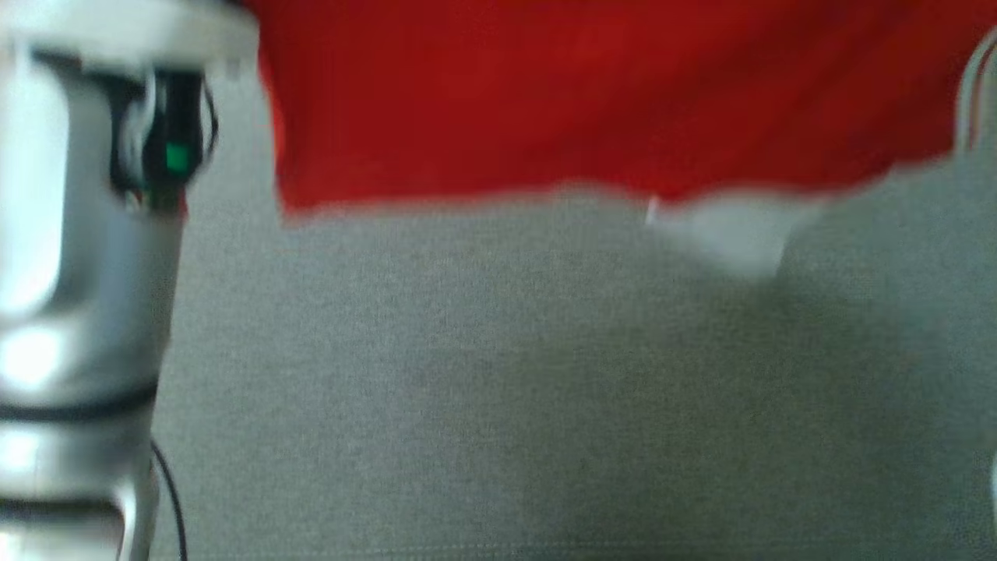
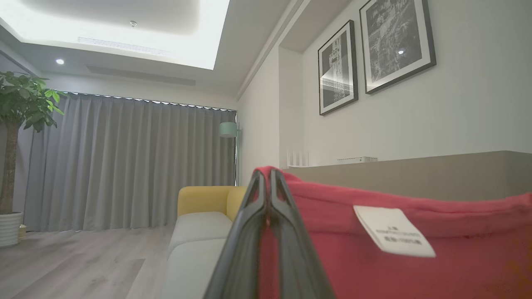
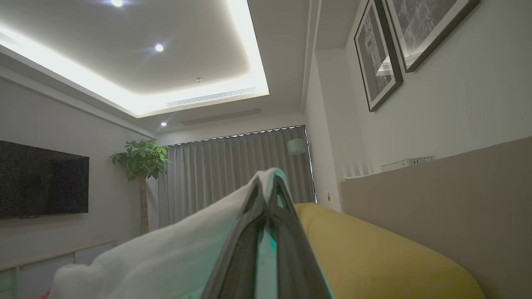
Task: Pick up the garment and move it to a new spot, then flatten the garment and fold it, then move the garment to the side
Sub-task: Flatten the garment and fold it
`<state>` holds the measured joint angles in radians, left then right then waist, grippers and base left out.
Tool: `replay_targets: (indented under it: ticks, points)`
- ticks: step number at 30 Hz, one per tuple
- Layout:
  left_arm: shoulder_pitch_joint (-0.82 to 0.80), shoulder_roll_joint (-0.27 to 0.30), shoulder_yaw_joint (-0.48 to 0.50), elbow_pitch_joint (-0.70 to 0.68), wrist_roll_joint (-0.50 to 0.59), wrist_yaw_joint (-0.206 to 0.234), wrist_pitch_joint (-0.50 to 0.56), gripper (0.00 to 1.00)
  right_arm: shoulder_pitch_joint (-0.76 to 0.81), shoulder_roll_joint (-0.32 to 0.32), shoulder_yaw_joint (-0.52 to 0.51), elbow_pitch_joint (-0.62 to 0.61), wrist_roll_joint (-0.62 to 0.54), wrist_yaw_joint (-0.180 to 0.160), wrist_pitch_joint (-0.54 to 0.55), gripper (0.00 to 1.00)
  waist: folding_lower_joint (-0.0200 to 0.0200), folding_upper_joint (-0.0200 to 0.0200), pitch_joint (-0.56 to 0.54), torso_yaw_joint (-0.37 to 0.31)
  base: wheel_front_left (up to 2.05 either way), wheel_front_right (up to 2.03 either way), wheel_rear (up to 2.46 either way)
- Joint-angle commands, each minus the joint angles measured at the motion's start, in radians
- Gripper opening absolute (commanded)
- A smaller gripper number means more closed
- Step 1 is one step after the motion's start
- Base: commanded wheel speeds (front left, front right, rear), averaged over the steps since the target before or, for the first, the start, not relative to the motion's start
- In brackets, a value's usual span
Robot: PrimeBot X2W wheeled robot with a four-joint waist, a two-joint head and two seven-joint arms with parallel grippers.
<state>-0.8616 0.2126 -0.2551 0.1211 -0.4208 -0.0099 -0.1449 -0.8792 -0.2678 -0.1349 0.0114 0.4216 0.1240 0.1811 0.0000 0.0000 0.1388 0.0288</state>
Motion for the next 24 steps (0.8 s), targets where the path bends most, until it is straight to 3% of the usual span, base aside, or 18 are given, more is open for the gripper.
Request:
replay_targets:
  ticks: [1,8,15,18,24]
  points:
    - [-0.112,0.014,0.022,0.057,0.013,-0.017,-0.037,0.00,-0.115,-0.021,0.043,0.056,-0.005,0.007,-0.044,0.00,0.0000,0.0000,0.049,0.011,0.00,0.00,0.00]
    - [-0.335,-0.052,0.042,0.470,0.025,-0.051,-0.113,0.00,-0.380,0.008,0.207,0.483,-0.004,0.007,-0.249,0.00,0.0000,0.0000,0.103,0.012,0.00,0.00,0.00]
    - [-0.364,-0.091,0.066,0.773,0.027,-0.077,-0.117,0.00,-0.458,0.063,0.357,0.833,0.023,0.007,-0.267,0.00,0.0000,0.0000,0.176,0.001,0.00,0.00,0.00]
    - [-0.354,-0.102,0.066,0.886,0.019,-0.088,-0.117,0.00,-0.454,0.090,0.402,0.949,0.034,0.007,-0.232,0.00,0.0000,0.0000,0.206,-0.006,0.00,0.00,0.00]
    - [-0.332,-0.114,0.064,0.993,0.008,-0.103,-0.117,0.00,-0.407,0.113,0.464,1.040,0.060,0.007,-0.238,0.00,0.0000,0.0000,0.237,-0.011,0.00,0.00,0.00]
